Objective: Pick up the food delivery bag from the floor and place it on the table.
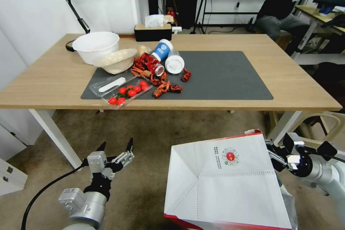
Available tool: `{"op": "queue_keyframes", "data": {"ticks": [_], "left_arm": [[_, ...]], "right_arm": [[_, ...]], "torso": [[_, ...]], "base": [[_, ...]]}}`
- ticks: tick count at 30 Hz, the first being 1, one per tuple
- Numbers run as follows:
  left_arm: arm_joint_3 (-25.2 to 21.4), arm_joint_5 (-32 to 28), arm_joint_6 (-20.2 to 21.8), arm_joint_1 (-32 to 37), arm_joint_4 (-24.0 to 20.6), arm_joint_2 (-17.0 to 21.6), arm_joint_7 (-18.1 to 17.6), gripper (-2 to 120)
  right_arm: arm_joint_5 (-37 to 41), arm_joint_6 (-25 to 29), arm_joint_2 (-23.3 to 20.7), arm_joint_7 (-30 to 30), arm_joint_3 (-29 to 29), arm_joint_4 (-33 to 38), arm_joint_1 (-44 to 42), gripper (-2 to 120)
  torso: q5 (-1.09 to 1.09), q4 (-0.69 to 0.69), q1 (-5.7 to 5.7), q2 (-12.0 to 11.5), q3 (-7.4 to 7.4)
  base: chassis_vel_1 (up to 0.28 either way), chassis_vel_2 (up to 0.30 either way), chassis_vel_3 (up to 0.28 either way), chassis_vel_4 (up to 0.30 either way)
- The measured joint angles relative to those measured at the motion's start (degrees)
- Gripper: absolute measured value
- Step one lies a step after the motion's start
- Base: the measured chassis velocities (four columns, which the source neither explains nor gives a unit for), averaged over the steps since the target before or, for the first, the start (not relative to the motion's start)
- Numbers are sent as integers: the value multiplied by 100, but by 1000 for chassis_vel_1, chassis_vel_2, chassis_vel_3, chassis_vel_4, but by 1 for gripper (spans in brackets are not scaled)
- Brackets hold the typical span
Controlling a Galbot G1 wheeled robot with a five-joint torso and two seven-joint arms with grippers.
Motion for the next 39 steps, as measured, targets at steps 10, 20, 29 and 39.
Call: {"op": "queue_keyframes", "data": {"ticks": [10, 20, 29, 39], "left_arm": [[11, 4, 1, -20, 25, 1, 1, 100], [8, 3, 4, -22, 33, 4, -1, 100], [12, 8, 2, -12, 33, 0, 9, 100], [13, 10, -5, 2, 21, 3, 13, 100]], "right_arm": [[0, -2, 3, 8, -4, -16, 12, 0], [-13, -2, 8, 10, -11, -34, 23, 0], [-17, -2, 8, 11, -11, -28, 10, 0], [-9, -2, -10, 11, -1, 8, -5, 0]], "torso": [[0, 0, 97, 228, 132], [0, 0, 210, 490, 282], [0, 0, 315, 738, 422], [0, 0, 417, 972, 555]], "base": [[0, 0, 0, 0], [0, 0, 0, 0], [0, 0, 0, 0], [0, 0, 0, 0]]}}
